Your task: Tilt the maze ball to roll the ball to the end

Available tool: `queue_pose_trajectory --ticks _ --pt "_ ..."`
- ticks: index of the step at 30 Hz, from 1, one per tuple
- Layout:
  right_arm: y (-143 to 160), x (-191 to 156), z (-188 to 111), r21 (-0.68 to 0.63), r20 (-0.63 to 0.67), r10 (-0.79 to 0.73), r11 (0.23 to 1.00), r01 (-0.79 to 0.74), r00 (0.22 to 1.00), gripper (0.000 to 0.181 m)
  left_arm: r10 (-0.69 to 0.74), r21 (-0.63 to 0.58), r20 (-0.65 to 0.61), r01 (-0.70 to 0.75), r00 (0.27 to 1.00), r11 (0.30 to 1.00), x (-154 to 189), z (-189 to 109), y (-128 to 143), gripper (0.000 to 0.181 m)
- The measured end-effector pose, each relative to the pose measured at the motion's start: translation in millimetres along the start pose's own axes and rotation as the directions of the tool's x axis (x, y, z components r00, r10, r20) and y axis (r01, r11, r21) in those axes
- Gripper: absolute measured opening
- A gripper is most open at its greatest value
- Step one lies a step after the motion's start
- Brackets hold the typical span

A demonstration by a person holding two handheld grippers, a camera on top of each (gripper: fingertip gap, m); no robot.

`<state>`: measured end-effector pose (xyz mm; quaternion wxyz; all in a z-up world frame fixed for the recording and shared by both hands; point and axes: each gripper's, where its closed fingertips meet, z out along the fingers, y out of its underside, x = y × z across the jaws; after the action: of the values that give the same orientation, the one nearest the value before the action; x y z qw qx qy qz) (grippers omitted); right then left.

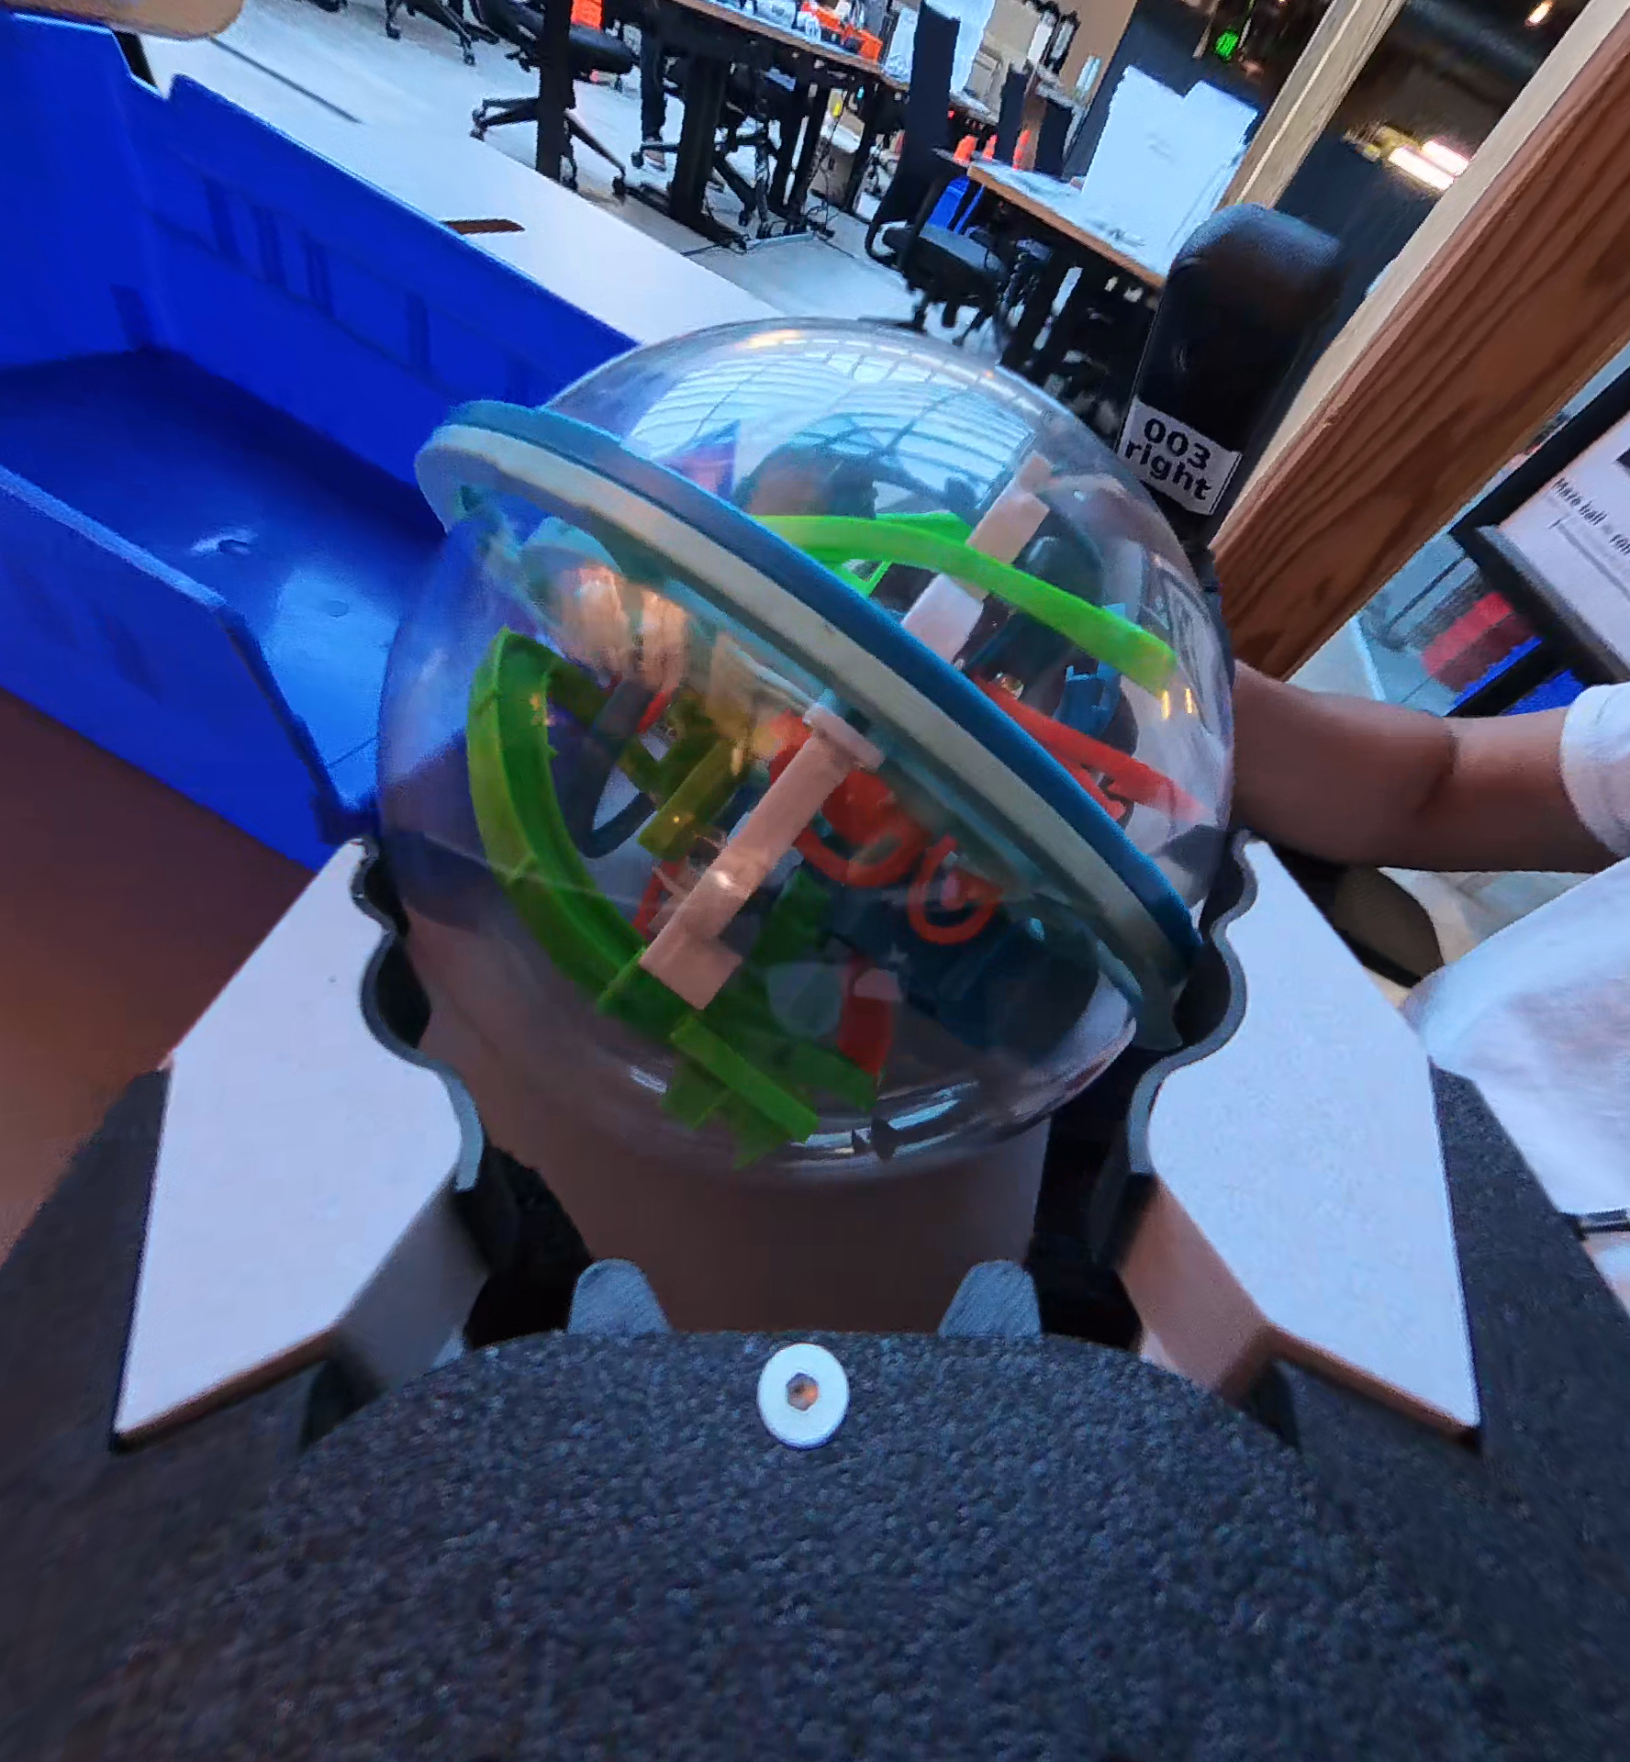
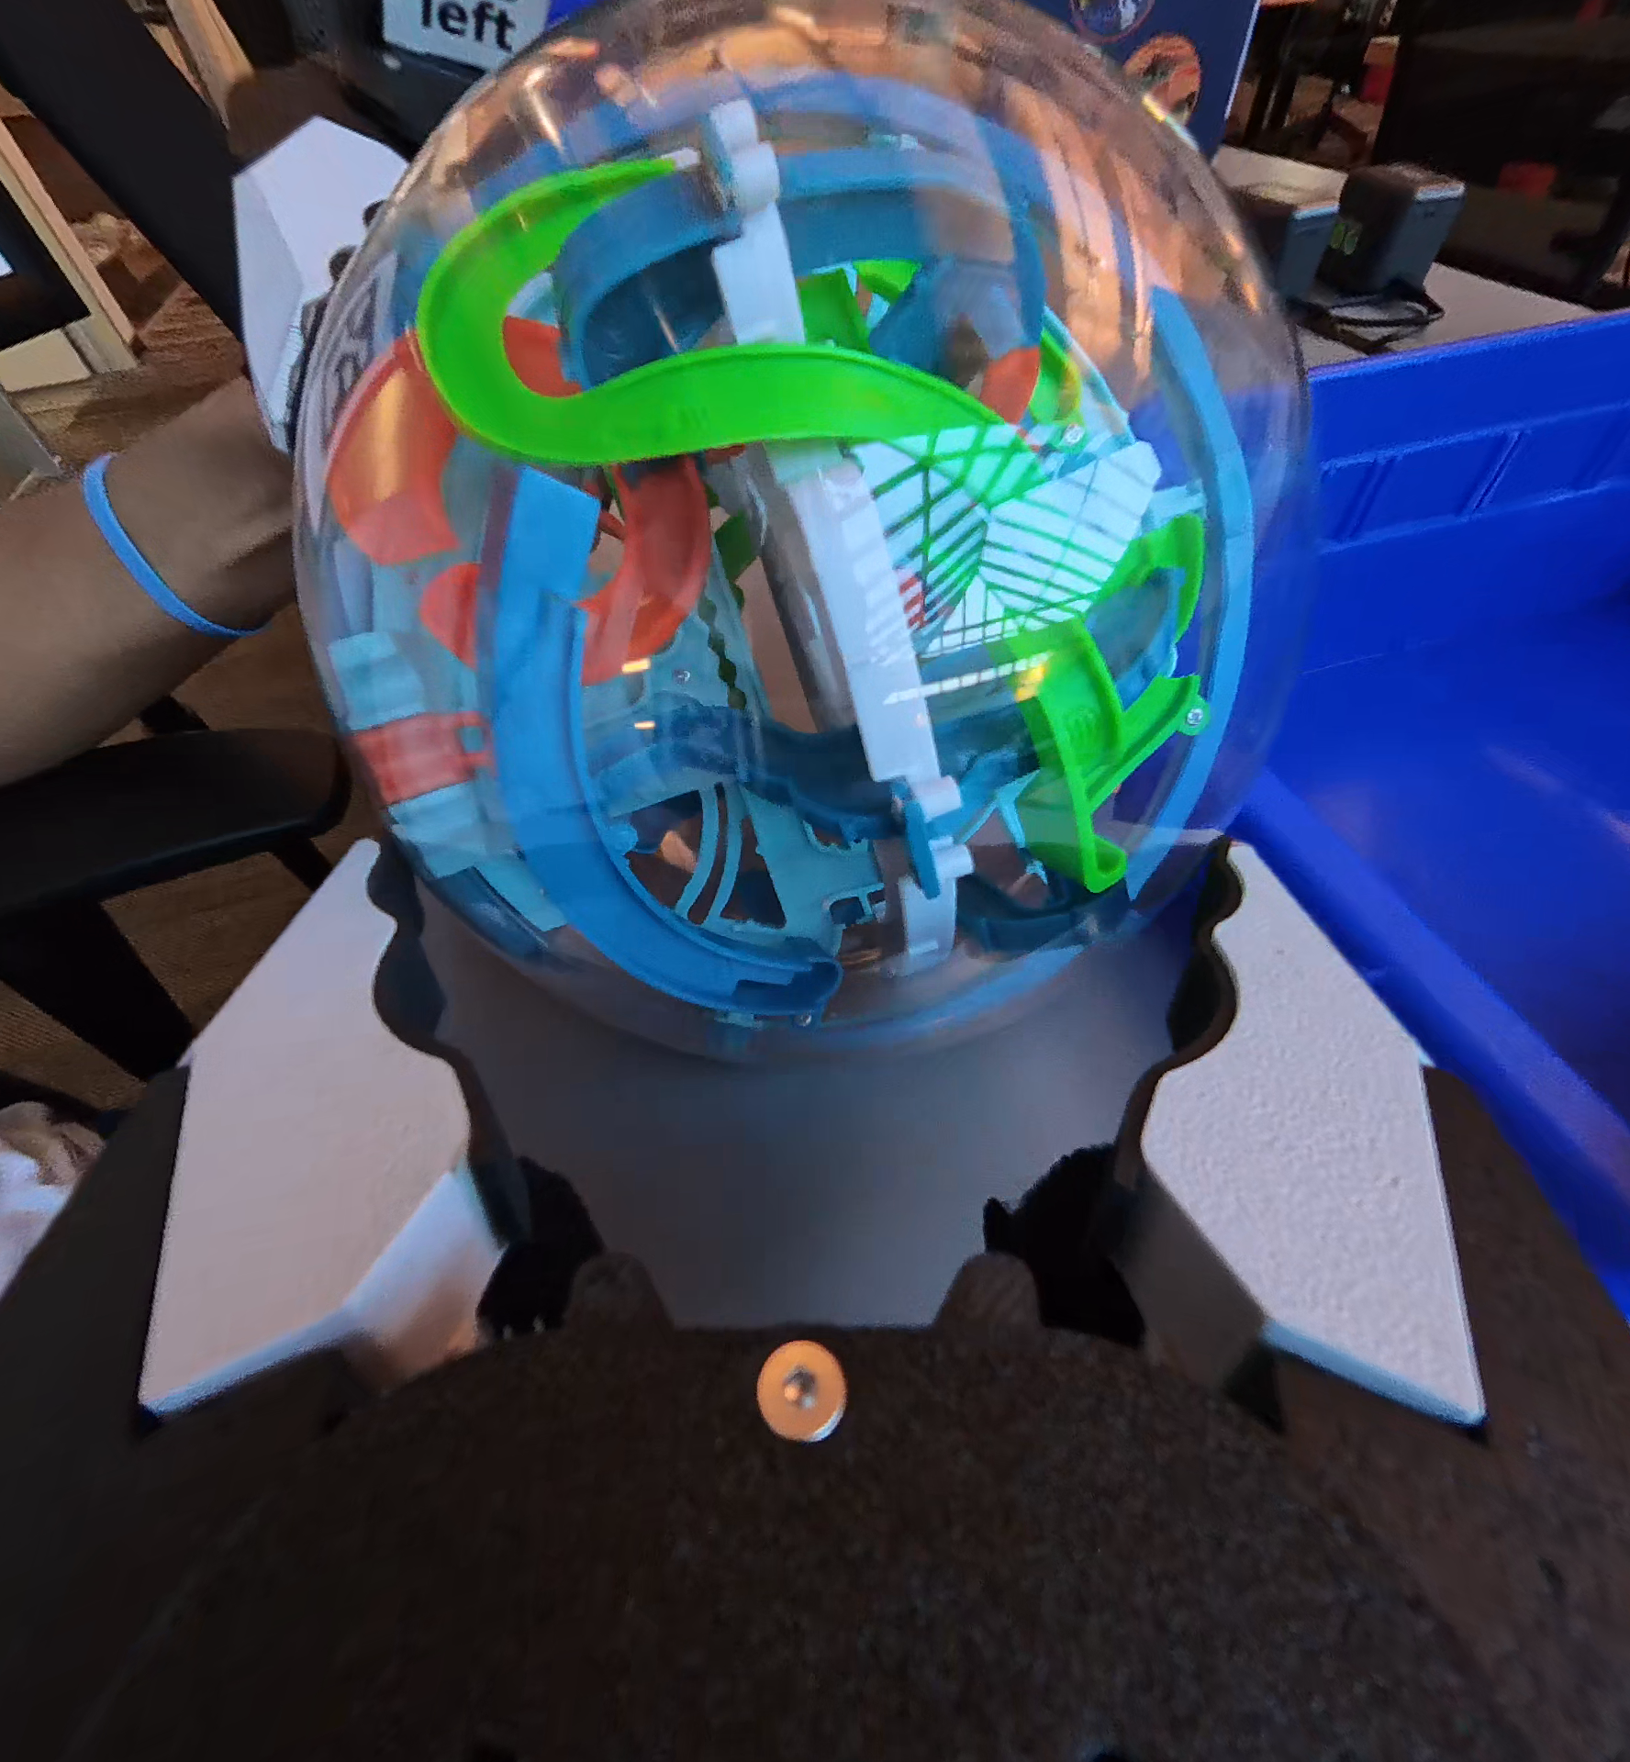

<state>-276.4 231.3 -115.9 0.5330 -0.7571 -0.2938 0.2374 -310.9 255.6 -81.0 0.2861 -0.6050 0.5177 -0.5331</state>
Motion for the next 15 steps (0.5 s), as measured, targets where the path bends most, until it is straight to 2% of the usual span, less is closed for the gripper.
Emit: queue_pose_trajectory --ticks 1,8,15 --pt "-2 -2 -3 -0.009 -0.010 0.003 1.000 -0.003 1.000 0.152 -0.013 0.013 -0.021 0.013 1.000 1.000 2 0 0 0.157" --pt "-28 -15 -35 -0.084 -0.108 -0.106 0.992 0.097 0.988 0.153 -0.040 0.088 -0.218 0.060 0.975 0.994 27 7 -1 0.157" --pt "-27 -15 -46 -0.123 -0.138 -0.140 0.985 0.123 0.981 0.153 -0.006 0.099 -0.241 0.030 0.971 0.995 33 15 -3 0.157"
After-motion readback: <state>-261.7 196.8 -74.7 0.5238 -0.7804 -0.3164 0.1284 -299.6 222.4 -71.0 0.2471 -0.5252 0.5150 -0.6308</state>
